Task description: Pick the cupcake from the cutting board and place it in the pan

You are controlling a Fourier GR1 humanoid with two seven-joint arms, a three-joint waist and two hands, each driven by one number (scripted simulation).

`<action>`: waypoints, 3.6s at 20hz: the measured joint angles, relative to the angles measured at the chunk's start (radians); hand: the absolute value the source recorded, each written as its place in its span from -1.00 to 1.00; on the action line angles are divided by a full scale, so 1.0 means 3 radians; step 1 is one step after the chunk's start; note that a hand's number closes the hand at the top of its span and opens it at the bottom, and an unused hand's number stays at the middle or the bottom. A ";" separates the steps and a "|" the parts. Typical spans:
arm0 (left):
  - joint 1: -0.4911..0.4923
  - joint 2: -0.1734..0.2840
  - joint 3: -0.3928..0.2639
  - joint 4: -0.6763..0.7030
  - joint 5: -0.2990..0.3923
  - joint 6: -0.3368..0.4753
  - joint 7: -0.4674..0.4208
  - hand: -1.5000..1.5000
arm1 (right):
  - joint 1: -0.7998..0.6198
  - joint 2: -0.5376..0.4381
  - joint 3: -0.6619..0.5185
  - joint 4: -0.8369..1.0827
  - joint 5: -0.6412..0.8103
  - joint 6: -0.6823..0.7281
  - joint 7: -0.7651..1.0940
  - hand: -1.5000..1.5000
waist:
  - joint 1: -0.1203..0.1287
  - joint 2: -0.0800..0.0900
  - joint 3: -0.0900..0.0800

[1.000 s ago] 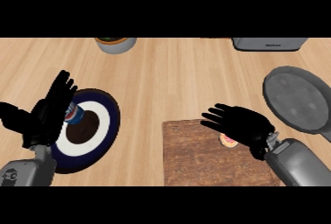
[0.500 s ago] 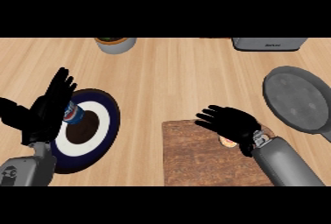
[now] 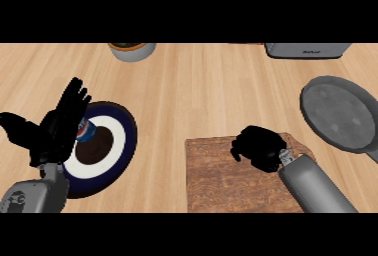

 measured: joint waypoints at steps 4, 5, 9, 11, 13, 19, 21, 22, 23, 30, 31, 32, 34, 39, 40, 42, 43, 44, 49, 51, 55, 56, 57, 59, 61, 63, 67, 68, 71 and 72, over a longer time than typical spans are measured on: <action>-0.0002 0.0022 0.0062 -0.0001 0.0023 -0.0061 0.0013 0.00 | -0.0023 0.0091 -0.0063 0.0124 0.0039 -0.0142 -0.0119 1.00 | 0.0001 -0.0005 -0.0002; 0.0034 0.0015 0.0063 -0.0014 0.0033 -0.0088 -0.0002 0.00 | -0.0050 0.0114 -0.0093 0.0131 0.0030 -0.0104 -0.0140 1.00 | 0.0001 -0.0003 -0.0001; 0.0053 -0.0041 0.0047 0.0045 -0.0022 -0.0096 -0.0084 0.00 | 0.0047 0.0134 -0.0159 0.0102 0.0027 -0.0149 -0.0247 1.00 | -0.0005 -0.0002 -0.0001; 0.0024 0.0005 0.0114 0.0057 0.0027 -0.0126 -0.0054 0.00 | 0.0140 0.0153 -0.0278 0.0022 -0.0031 -0.0084 -0.0121 1.00 | -0.0022 -0.0003 0.0000; 0.0050 0.0026 0.0128 -0.0005 0.0035 -0.0122 -0.0006 0.00 | 0.0287 0.0218 -0.0452 -0.0062 -0.0091 -0.0033 0.0151 1.00 | -0.0049 -0.0016 0.0000; 0.0114 0.0014 0.0151 -0.0037 -0.0009 -0.0053 -0.0008 0.00 | 0.0757 0.0418 -0.0947 -0.0664 -0.0219 -0.0015 0.0998 1.00 | -0.0143 -0.0035 -0.0001; 0.0135 0.0011 0.0146 -0.0055 -0.0012 -0.0055 -0.0002 0.00 | 0.0904 0.0472 -0.0978 -0.1039 -0.0189 -0.0111 0.1184 1.00 | -0.0152 -0.0040 -0.0001; 0.0168 0.0008 0.0134 -0.0081 -0.0013 -0.0064 -0.0003 0.00 | 0.0942 0.0482 -0.1003 -0.1226 -0.0179 -0.0150 0.1255 1.00 | -0.0146 -0.0042 -0.0001; 0.0144 0.0019 0.0146 -0.0088 -0.0004 -0.0063 0.0023 0.00 | 0.0975 0.0480 -0.1016 -0.1430 -0.0164 -0.0171 0.1312 1.00 | -0.0150 -0.0043 -0.0001; 0.0098 -0.0005 0.0113 -0.0119 -0.0033 -0.0041 0.0073 0.00 | 0.1168 0.0466 -0.1122 -0.2857 -0.0186 0.0030 0.1641 1.00 | -0.0110 -0.0029 -0.0001; 0.0100 0.0006 0.0129 -0.0095 -0.0013 -0.0070 0.0055 0.00 | 0.1198 0.0466 -0.1154 -0.3045 -0.0223 0.0126 0.1687 1.00 | -0.0100 -0.0024 -0.0001; 0.0091 -0.0005 0.0121 -0.0087 -0.0024 -0.0068 0.0043 0.00 | 0.1176 0.0489 -0.1162 -0.3194 -0.0239 0.0246 0.1769 1.00 | -0.0086 -0.0020 0.0000; 0.0038 -0.0022 0.0111 -0.0016 -0.0041 -0.0076 0.0027 0.00 | 0.1127 0.0496 -0.1266 -0.3335 -0.0314 0.0382 0.1848 1.00 | -0.0063 -0.0011 0.0000; 0.0051 -0.0044 0.0095 -0.0077 -0.0035 -0.0097 0.0059 0.00 | 0.0824 0.0462 -0.1807 -0.3290 -0.0642 0.0526 0.1952 1.00 | -0.0027 -0.0001 0.0002; 0.0038 -0.0022 0.0126 -0.0066 -0.0017 -0.0117 0.0053 0.00 | 0.0759 0.0446 -0.1904 -0.3203 -0.0685 0.0489 0.1953 1.00 | -0.0022 0.0000 0.0002; 0.0054 -0.0037 0.0113 -0.0071 -0.0029 -0.0120 0.0039 0.00 | 0.0611 0.0355 -0.2189 -0.3007 -0.0841 0.0433 0.1904 1.00 | -0.0016 0.0003 0.0003; 0.0080 -0.0048 0.0106 -0.0072 -0.0035 -0.0126 0.0011 0.00 | 0.0519 0.0293 -0.2324 -0.2884 -0.0912 0.0423 0.1889 1.00 | -0.0011 0.0004 0.0003; 0.0061 -0.0059 0.0091 -0.0055 -0.0055 -0.0115 0.0016 0.00 | 0.0453 0.0226 -0.2449 -0.2783 -0.1002 0.0426 0.1853 1.00 | -0.0012 0.0005 0.0003; 0.0102 -0.0074 0.0093 -0.0021 -0.0063 -0.0151 -0.0076 0.00 | 0.0200 -0.0081 -0.2921 -0.1933 -0.1224 0.0025 0.1514 1.00 | 0.0009 0.0012 0.0004; 0.0061 -0.0071 0.0110 0.0017 -0.0055 -0.0156 -0.0075 0.00 | 0.0123 -0.0240 -0.3100 -0.1592 -0.1332 -0.0101 0.1342 1.00 | 0.0008 0.0014 0.0005; 0.0001 -0.0063 0.0126 0.0047 -0.0037 -0.0180 -0.0061 0.00 | -0.0070 -0.0482 -0.3251 -0.0726 -0.1384 -0.0497 0.0963 1.00 | 0.0024 0.0020 0.0006; -0.0015 -0.0072 0.0115 0.0077 -0.0060 -0.0172 -0.0082 0.00 | -0.0117 -0.0546 -0.3278 -0.0503 -0.1401 -0.0582 0.0853 1.00 | 0.0027 0.0022 0.0007; 0.0010 -0.0073 0.0118 0.0077 -0.0057 -0.0185 -0.0100 0.00 | -0.0192 -0.0596 -0.3277 -0.0294 -0.1404 -0.0661 0.0781 1.00 | 0.0030 0.0022 0.0007; -0.0048 -0.0088 0.0103 0.0083 -0.0084 -0.0151 -0.0058 0.00 | -0.0309 -0.0687 -0.3271 0.0114 -0.1412 -0.0818 0.0582 1.00 | 0.0037 0.0023 0.0006; -0.0046 -0.0082 0.0111 0.0065 -0.0070 -0.0169 -0.0066 0.00 | -0.0413 -0.0743 -0.3264 0.0531 -0.1414 -0.0985 0.0378 1.00 | 0.0056 0.0029 0.0008; -0.0008 -0.0103 0.0077 0.0022 -0.0090 -0.0164 -0.0060 0.00 | -0.0494 -0.0758 -0.3246 0.0923 -0.1394 -0.1175 0.0192 1.00 | 0.0072 0.0032 0.0009; -0.0075 -0.0109 0.0082 0.0052 -0.0099 -0.0155 -0.0047 0.00 | -0.0730 -0.0833 -0.3217 0.1658 -0.1335 -0.1528 -0.0089 1.00 | 0.0085 0.0039 0.0010; -0.0062 -0.0106 0.0077 0.0025 -0.0082 -0.0175 -0.0024 0.00 | -0.0782 -0.0852 -0.3217 0.1830 -0.1300 -0.1637 -0.0112 1.00 | 0.0099 0.0043 0.0011; -0.0038 -0.0114 0.0066 0.0007 -0.0077 -0.0195 -0.0045 0.00 | -0.0887 -0.0908 -0.3238 0.2250 -0.1232 -0.1761 -0.0033 -1.00 | 0.0122 0.0052 0.0013; -0.0045 -0.0122 0.0060 0.0018 -0.0077 -0.0195 -0.0042 0.00 | -0.0899 -0.0918 -0.3268 0.2367 -0.1235 -0.1775 0.0025 -1.00 | 0.0123 0.0055 0.0013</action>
